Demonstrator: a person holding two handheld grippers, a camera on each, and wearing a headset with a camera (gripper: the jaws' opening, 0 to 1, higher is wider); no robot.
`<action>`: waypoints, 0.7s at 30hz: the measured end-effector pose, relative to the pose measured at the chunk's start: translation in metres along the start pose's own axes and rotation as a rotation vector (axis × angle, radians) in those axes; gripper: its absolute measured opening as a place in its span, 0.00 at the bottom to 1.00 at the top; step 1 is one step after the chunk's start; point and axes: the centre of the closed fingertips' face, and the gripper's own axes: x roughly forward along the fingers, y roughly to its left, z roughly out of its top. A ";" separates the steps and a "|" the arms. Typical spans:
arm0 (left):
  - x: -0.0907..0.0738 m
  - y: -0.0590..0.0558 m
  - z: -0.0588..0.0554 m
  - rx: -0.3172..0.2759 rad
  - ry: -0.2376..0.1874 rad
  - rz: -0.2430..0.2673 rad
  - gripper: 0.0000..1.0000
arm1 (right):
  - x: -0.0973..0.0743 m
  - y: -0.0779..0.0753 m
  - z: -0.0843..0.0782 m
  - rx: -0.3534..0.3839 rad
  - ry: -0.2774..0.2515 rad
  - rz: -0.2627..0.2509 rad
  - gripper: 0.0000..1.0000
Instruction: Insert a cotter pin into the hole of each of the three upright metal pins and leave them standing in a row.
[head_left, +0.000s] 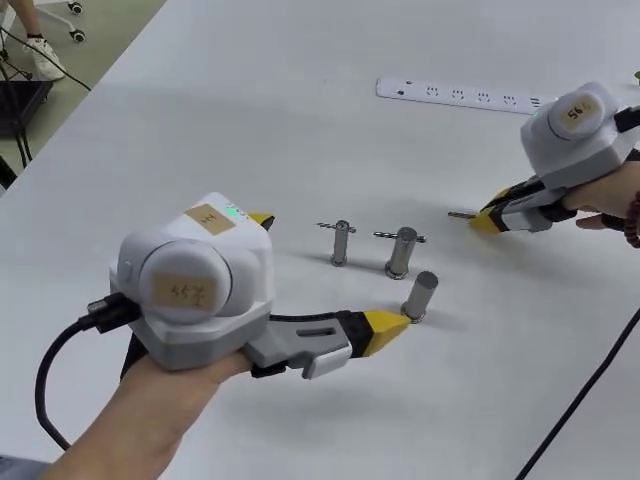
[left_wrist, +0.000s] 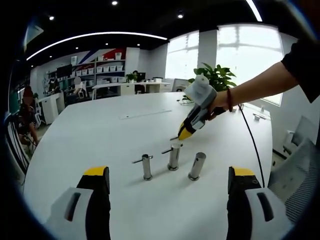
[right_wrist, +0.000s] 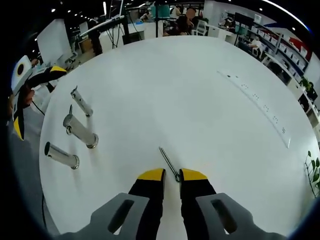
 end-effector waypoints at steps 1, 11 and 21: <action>0.000 0.000 0.000 0.000 0.003 0.000 0.98 | 0.000 -0.001 0.000 0.008 0.003 0.001 0.07; 0.000 0.001 0.001 -0.015 -0.005 0.000 0.97 | -0.008 0.014 -0.007 -0.122 0.095 -0.004 0.00; 0.000 -0.002 -0.002 -0.009 0.010 -0.009 0.94 | -0.012 0.022 -0.007 -0.191 0.131 -0.020 0.00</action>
